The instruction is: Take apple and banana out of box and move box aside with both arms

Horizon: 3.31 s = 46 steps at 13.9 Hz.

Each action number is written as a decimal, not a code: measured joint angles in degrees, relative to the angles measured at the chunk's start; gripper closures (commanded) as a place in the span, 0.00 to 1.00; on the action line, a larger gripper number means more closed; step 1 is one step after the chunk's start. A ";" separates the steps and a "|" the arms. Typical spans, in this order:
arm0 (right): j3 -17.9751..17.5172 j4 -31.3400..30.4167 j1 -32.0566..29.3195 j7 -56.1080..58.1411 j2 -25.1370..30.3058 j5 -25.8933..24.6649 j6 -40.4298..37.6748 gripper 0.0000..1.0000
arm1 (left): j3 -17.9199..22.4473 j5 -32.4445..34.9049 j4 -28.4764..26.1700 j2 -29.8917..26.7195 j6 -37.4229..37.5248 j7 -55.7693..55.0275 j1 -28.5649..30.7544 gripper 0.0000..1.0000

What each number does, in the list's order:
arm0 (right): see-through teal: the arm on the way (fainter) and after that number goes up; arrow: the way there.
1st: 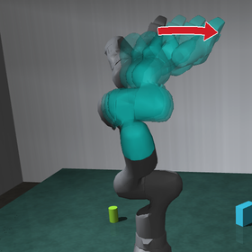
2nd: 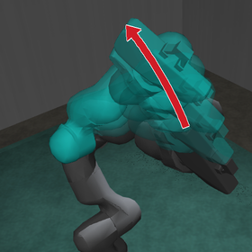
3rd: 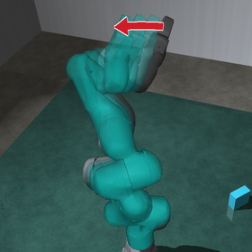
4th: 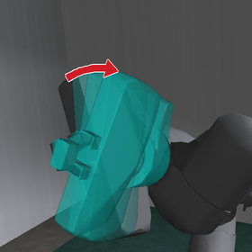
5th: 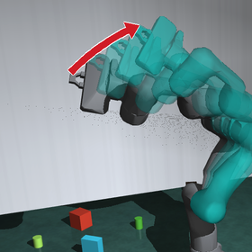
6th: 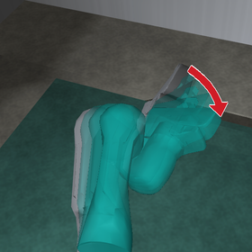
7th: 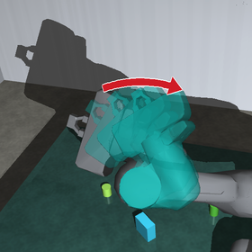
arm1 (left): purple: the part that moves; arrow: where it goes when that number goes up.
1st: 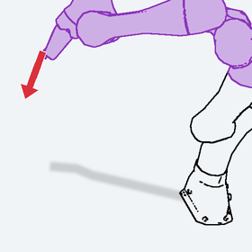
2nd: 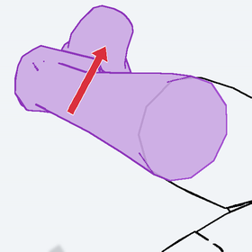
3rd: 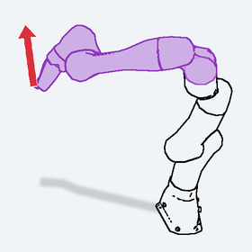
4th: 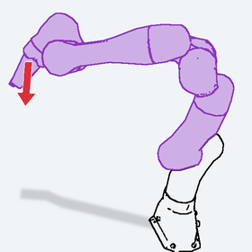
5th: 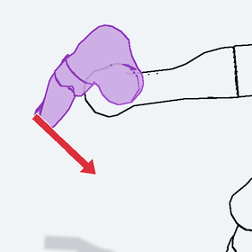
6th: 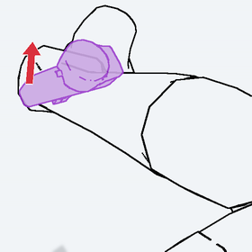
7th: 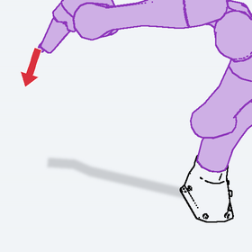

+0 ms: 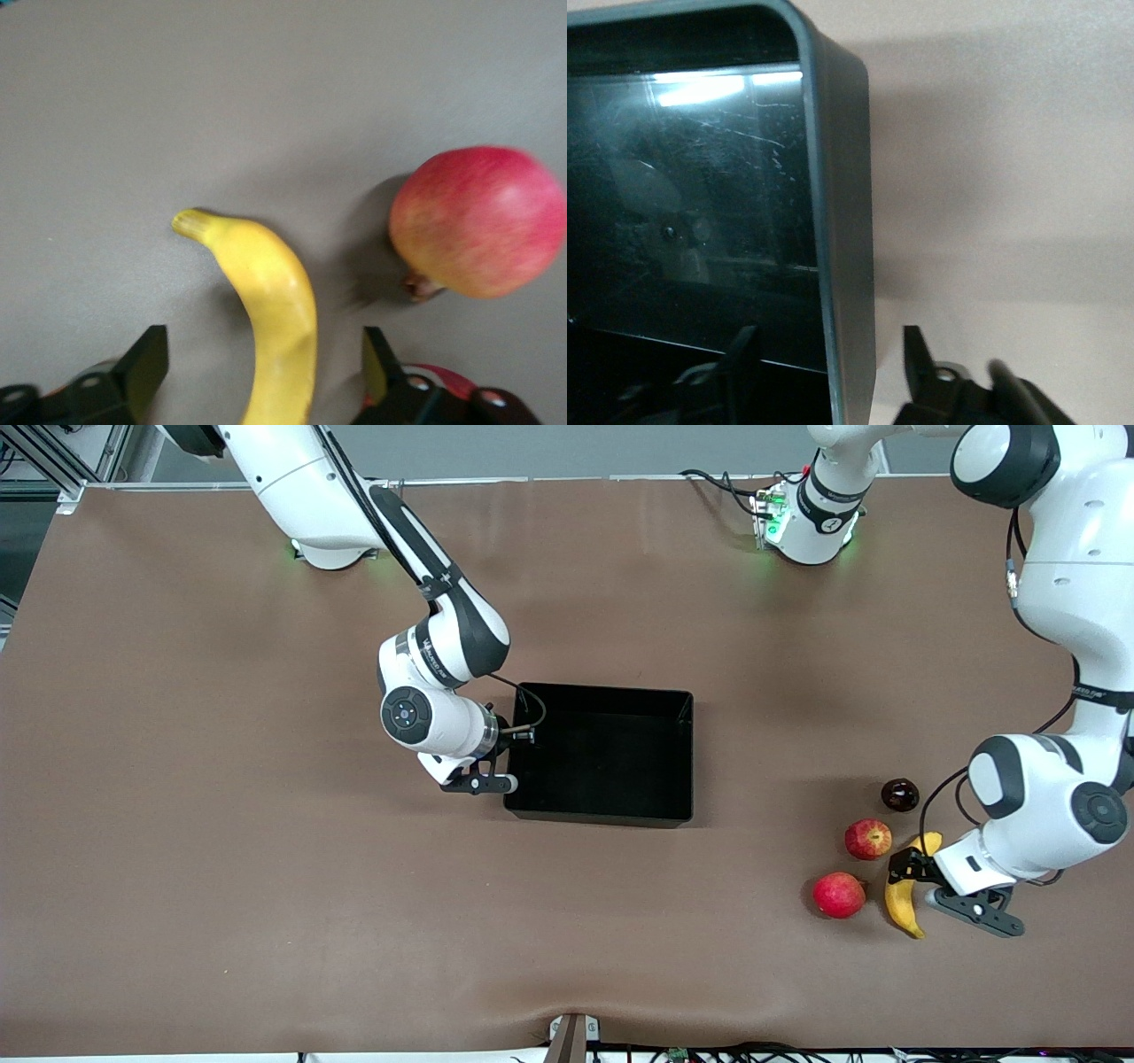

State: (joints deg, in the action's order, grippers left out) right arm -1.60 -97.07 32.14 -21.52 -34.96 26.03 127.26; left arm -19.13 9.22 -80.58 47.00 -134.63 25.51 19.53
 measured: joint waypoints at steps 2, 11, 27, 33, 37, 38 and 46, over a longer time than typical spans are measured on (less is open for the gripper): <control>0.00 -0.03 0.13 -1.53 -0.01 0.00 -0.04 1.00 | -0.51 -1.05 0.40 -3.30 4.13 -2.42 -0.39 0.00; 1.24 1.56 -0.51 -2.73 0.52 -0.07 -6.74 1.00 | -6.24 -1.23 -0.23 -19.97 26.21 -24.53 -3.49 0.00; 2.71 7.66 -29.73 8.46 10.21 -12.92 -28.21 1.00 | -9.74 -1.32 -6.27 -37.56 37.75 -35.97 -3.30 0.00; 3.01 3.08 -44.65 24.31 8.05 -15.39 -22.82 1.00 | -1.64 -1.39 -2.56 -39.26 42.17 -35.70 -9.59 0.00; 2.98 -1.43 -50.38 35.72 5.82 -15.73 -15.65 1.00 | 8.49 -1.60 -2.54 -41.29 43.43 -35.58 -19.10 0.00; 2.98 -1.78 -51.35 37.87 4.67 -15.76 -15.24 1.00 | 9.27 -1.60 -2.83 -41.68 43.76 -35.58 -19.84 0.00; 2.78 -1.81 -54.03 46.68 1.40 -15.74 -13.72 0.00 | 12.18 -4.68 -4.78 -44.00 43.92 -35.58 -18.99 0.00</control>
State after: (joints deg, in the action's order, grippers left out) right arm 1.18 -98.88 -21.89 25.16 -33.57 10.29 113.54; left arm -6.95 4.53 -85.36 3.00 -90.71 -10.08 0.54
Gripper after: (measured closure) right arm 0.767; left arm 0.000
